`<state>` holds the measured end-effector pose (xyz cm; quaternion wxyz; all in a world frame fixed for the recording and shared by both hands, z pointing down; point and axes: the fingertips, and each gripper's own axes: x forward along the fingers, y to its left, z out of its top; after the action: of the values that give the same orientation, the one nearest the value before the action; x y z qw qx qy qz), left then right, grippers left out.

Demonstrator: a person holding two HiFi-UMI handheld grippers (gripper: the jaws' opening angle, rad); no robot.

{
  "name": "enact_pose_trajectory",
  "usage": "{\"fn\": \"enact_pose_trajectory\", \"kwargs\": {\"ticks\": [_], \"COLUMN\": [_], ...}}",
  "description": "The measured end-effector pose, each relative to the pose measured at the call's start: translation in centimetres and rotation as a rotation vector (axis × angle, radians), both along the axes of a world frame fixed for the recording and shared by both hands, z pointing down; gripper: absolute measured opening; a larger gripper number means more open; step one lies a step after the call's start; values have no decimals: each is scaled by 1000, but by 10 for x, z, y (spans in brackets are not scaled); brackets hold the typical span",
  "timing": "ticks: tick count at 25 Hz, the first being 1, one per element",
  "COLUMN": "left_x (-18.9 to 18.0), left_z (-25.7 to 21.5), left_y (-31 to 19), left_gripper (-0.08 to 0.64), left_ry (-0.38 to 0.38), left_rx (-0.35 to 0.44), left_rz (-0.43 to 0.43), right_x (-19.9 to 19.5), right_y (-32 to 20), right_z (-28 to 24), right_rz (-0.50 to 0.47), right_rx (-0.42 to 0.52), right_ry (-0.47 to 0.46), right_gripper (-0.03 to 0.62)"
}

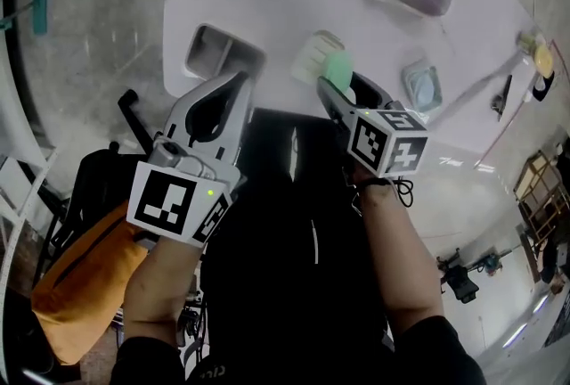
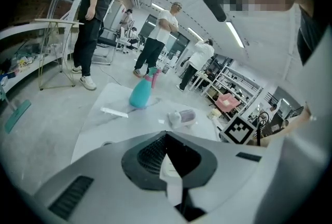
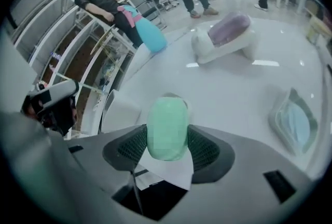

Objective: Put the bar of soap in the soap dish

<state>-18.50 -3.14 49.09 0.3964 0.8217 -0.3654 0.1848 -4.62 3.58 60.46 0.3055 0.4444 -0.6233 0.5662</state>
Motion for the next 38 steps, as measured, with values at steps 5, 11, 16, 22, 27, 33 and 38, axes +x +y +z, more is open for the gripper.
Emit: {"fn": "enact_pose_trajectory", "kwargs": {"ticks": [5, 11, 16, 22, 27, 33, 38], "left_x": [-1, 0, -2, -2, -3, -4, -4], "left_z": [2, 4, 0, -2, 7, 13, 10], "left_y": [-5, -7, -11, -12, -7, 2, 2], "left_gripper": [9, 9, 9, 9, 9, 9, 9], "left_ry": [3, 17, 17, 7, 0, -5, -2], "left_rx": [-2, -3, 3, 2, -13, -34, -23], "left_rz": [7, -13, -38, -52, -64, -84, -97], "right_x": [0, -1, -1, -1, -1, -5, -7], "right_y": [2, -11, -16, -19, -22, -14, -12], "right_z": [10, 14, 20, 22, 22, 17, 14], "right_rz": [175, 241, 290, 331, 340, 335, 314], "right_rx": [-44, -64, -108, -119, -112, -119, -102], "right_ry": [12, 73, 68, 90, 73, 24, 14], "right_gripper": [259, 259, 259, 259, 259, 259, 162]}}
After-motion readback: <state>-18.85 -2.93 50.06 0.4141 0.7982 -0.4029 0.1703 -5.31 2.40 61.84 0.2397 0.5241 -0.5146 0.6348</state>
